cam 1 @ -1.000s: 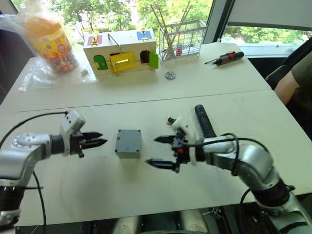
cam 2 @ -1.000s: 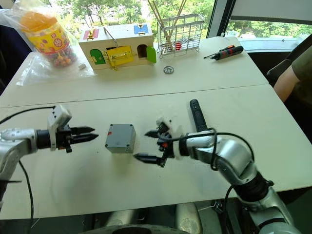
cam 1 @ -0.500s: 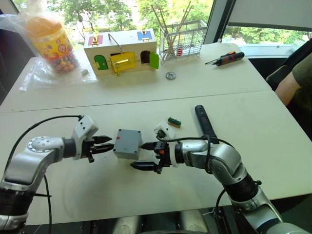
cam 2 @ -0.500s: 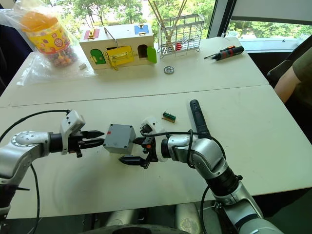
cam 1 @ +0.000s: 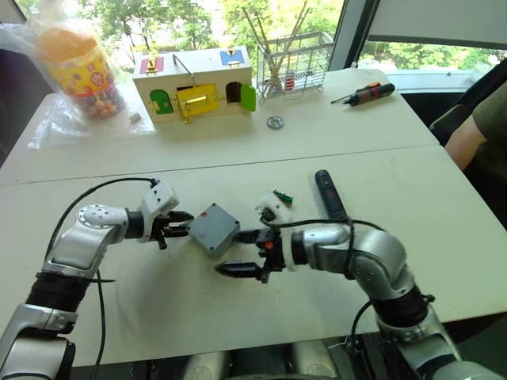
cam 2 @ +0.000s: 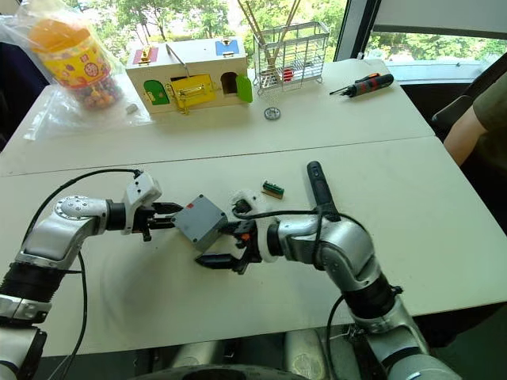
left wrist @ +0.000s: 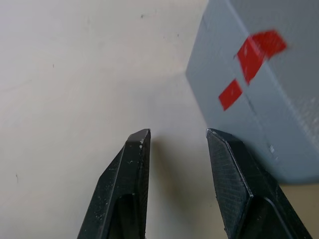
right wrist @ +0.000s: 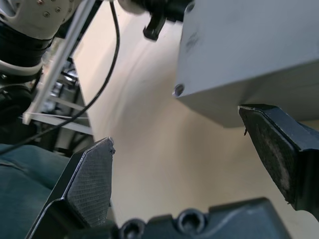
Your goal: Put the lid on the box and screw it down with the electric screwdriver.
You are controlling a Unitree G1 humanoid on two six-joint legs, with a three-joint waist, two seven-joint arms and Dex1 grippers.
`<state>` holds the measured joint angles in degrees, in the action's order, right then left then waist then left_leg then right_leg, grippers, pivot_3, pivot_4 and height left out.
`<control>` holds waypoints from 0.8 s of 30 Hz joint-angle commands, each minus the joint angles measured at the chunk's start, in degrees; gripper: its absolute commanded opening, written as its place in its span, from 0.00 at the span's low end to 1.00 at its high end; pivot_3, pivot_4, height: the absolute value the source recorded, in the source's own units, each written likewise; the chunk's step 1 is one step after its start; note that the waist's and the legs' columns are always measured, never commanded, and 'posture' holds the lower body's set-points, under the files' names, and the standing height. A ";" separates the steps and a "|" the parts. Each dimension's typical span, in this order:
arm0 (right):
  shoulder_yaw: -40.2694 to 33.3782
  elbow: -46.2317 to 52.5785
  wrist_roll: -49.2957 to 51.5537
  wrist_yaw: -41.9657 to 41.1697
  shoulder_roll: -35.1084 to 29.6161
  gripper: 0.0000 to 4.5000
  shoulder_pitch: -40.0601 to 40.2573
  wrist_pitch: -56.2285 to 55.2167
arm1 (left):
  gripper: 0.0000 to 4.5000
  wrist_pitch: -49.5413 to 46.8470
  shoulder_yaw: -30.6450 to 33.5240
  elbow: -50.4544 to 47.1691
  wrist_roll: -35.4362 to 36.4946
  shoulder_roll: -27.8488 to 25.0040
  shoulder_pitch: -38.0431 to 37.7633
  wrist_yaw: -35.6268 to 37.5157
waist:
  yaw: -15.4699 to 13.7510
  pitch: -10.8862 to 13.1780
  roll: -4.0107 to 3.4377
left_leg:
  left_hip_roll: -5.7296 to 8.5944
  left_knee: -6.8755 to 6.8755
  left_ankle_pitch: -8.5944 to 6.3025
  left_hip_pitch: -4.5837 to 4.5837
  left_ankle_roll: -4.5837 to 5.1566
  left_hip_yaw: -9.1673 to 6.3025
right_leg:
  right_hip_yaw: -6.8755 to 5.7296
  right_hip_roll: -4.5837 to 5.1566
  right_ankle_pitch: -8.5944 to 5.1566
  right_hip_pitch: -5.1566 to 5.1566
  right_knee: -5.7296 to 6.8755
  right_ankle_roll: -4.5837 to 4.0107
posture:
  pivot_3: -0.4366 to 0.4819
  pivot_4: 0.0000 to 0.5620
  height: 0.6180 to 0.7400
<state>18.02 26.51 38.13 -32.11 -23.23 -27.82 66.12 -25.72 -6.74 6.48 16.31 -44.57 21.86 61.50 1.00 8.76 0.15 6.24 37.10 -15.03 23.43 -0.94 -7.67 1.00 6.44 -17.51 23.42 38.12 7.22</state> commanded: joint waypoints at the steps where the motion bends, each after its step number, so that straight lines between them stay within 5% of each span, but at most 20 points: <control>1: 1.21 1.35 -5.92 -4.18 -5.22 0.99 -2.23 -9.15 | 0.40 -2.65 6.08 -4.10 3.32 -2.73 -1.94 0.61 | 0.01 -0.01 0.01 | 0.00 0.00 0.00 0.00 0.00 0.00 | -0.01 0.00 0.00 0.00 -0.01 0.00 | 0.48 0.27 1.00; 8: 5.80 -5.56 -13.75 -10.02 -7.30 0.99 -3.90 -20.03 | 0.40 -12.77 12.66 -21.09 10.51 -5.49 -14.63 -0.94 | 0.70 -0.01 0.01 | -0.06 -0.10 -0.01 0.00 0.02 0.03 | 0.07 0.00 0.00 0.04 0.00 0.00 | 0.48 0.27 1.00; 14: 9.95 -11.23 -17.14 -15.16 -4.73 0.99 -4.72 -25.06 | 0.40 -14.71 14.89 -25.30 11.57 -4.69 -21.65 -4.36 | -0.27 0.00 0.01 | -0.05 0.02 0.00 -0.02 0.00 0.01 | 0.07 0.00 0.00 -0.06 -0.02 0.00 | 0.48 0.27 1.00; 24: 11.69 -12.74 -19.84 -19.51 -2.98 0.99 -3.16 -28.00 | 0.40 -15.87 12.51 -27.79 13.16 -2.53 -21.68 -6.41 | -0.19 0.00 0.01 | -0.05 -0.02 0.00 -0.02 -0.01 0.01 | 0.06 0.00 0.00 -0.05 -0.04 0.00 | 0.48 0.27 1.00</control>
<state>29.17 11.77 18.16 -50.42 -26.92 -31.23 38.84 -41.91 5.94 -19.91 28.77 -47.74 -0.98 55.86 0.80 8.75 0.16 6.18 37.09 -15.04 23.42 -0.95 -7.66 1.06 6.44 -17.51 23.38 38.08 7.21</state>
